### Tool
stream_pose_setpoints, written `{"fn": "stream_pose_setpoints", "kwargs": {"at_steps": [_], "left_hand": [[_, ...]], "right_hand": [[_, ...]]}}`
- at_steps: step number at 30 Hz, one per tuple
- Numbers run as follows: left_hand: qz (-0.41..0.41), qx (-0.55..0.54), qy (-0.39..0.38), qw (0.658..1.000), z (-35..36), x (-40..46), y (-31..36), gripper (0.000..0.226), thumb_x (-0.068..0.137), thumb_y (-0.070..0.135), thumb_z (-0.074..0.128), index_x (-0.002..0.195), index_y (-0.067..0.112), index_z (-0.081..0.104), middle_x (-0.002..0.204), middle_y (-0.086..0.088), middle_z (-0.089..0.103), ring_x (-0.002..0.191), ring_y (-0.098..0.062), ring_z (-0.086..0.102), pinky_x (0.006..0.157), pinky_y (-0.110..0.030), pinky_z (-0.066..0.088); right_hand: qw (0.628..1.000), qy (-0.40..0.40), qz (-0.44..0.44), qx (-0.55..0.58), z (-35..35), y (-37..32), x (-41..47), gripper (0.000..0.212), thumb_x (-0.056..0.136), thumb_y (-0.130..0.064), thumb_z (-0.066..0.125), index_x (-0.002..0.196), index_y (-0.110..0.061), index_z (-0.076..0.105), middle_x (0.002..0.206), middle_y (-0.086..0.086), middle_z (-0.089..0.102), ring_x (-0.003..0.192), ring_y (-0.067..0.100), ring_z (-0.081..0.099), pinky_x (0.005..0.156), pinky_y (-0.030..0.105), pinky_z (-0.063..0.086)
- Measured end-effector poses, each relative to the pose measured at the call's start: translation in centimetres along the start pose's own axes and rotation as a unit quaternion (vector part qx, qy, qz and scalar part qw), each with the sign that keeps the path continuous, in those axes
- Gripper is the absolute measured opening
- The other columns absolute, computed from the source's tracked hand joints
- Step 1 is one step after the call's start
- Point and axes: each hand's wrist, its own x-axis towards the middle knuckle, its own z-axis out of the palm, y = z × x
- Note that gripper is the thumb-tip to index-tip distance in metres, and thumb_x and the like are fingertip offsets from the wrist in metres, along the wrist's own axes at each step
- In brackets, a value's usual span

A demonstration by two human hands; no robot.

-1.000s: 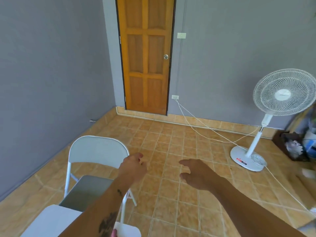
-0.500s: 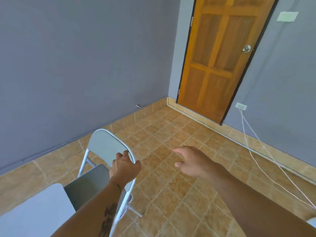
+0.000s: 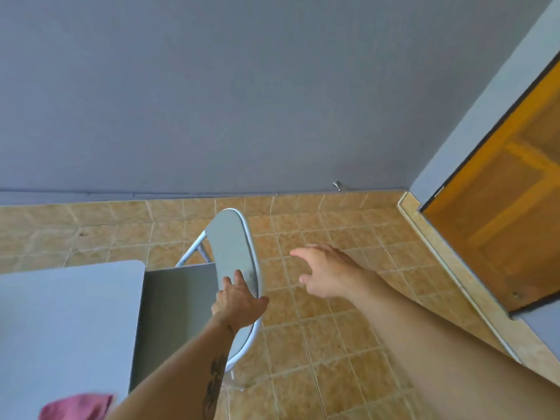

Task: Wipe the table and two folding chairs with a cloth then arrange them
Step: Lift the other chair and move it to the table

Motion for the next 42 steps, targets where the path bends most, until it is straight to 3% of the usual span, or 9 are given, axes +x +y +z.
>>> {"fn": "stream_pose_setpoints", "kwargs": {"at_steps": [5,10,13,17,20,31,38,42], "left_hand": [[-0.068,-0.084,-0.037,0.993,1.9,2.0,-0.4,0.114,0.074,0.061,0.067,0.156,0.017,0.000,0.153,-0.016,0.023,0.136,-0.038,0.038,0.109,-0.046,0.039],[-0.122,-0.129,-0.043,0.983,3.8,2.7,0.4,0.111,0.074,0.054,0.068,0.157,0.023,0.001,0.144,-0.010,0.038,0.128,-0.030,0.046,0.103,-0.034,0.041],[-0.156,-0.158,-0.019,0.975,4.0,2.3,1.2,0.102,0.074,0.044,0.062,0.156,0.033,0.004,0.138,-0.002,0.043,0.120,-0.024,0.050,0.099,-0.033,0.043],[-0.194,-0.183,0.020,0.964,4.4,1.6,2.2,0.094,0.070,0.039,0.057,0.154,0.042,0.013,0.124,0.001,0.053,0.107,-0.021,0.056,0.094,-0.032,0.049],[-0.211,-0.204,0.040,0.955,4.7,1.3,1.9,0.090,0.070,0.041,0.061,0.151,0.046,0.021,0.117,0.003,0.060,0.099,-0.019,0.062,0.093,-0.031,0.052],[-0.231,-0.191,0.060,0.952,4.5,0.4,0.6,0.089,0.071,0.029,0.064,0.150,0.046,0.026,0.100,0.004,0.061,0.082,-0.017,0.063,0.081,-0.027,0.053],[-0.241,-0.218,0.076,0.943,4.1,0.1,-0.6,0.087,0.072,0.026,0.060,0.150,0.048,0.025,0.105,0.006,0.060,0.082,-0.014,0.064,0.079,-0.025,0.055],[-0.243,-0.208,0.089,0.943,4.3,0.2,-0.8,0.087,0.072,0.029,0.057,0.149,0.049,0.022,0.107,0.005,0.061,0.085,-0.015,0.064,0.082,-0.031,0.058]], "right_hand": [[0.990,-0.043,-0.105,-0.085,-0.6,-0.6,7.8,0.066,0.090,-0.019,0.057,0.150,-0.028,0.033,0.158,0.004,0.030,0.143,0.029,0.033,0.112,0.046,0.034],[0.956,-0.080,-0.229,-0.168,1.3,-0.5,14.4,0.060,0.086,-0.019,0.058,0.143,-0.025,0.041,0.148,0.004,0.040,0.135,0.030,0.037,0.106,0.046,0.040],[0.929,-0.090,-0.294,-0.206,2.3,0.0,17.8,0.059,0.085,-0.017,0.055,0.141,-0.027,0.041,0.150,0.006,0.032,0.134,0.032,0.031,0.104,0.047,0.041],[0.900,-0.100,-0.336,-0.260,3.4,0.4,22.4,0.066,0.085,-0.014,0.050,0.146,-0.033,0.033,0.158,0.017,0.007,0.143,0.041,0.013,0.110,0.048,0.034],[0.885,-0.089,-0.368,-0.269,4.6,-0.2,25.2,0.056,0.090,-0.022,0.049,0.143,-0.033,0.037,0.157,0.027,-0.003,0.142,0.047,0.011,0.112,0.050,0.032],[0.861,-0.071,-0.405,-0.299,5.8,-2.1,27.1,0.046,0.093,-0.025,0.051,0.137,-0.036,0.048,0.154,0.027,0.009,0.140,0.052,0.012,0.099,0.050,0.045],[0.864,-0.070,-0.415,-0.278,6.3,-3.8,27.3,0.045,0.093,-0.023,0.052,0.136,-0.037,0.052,0.154,0.025,0.015,0.139,0.050,0.016,0.099,0.052,0.046],[0.863,-0.068,-0.422,-0.269,6.4,-4.2,27.9,0.048,0.093,-0.022,0.054,0.137,-0.040,0.050,0.156,0.024,0.015,0.141,0.049,0.013,0.100,0.053,0.045]]}}
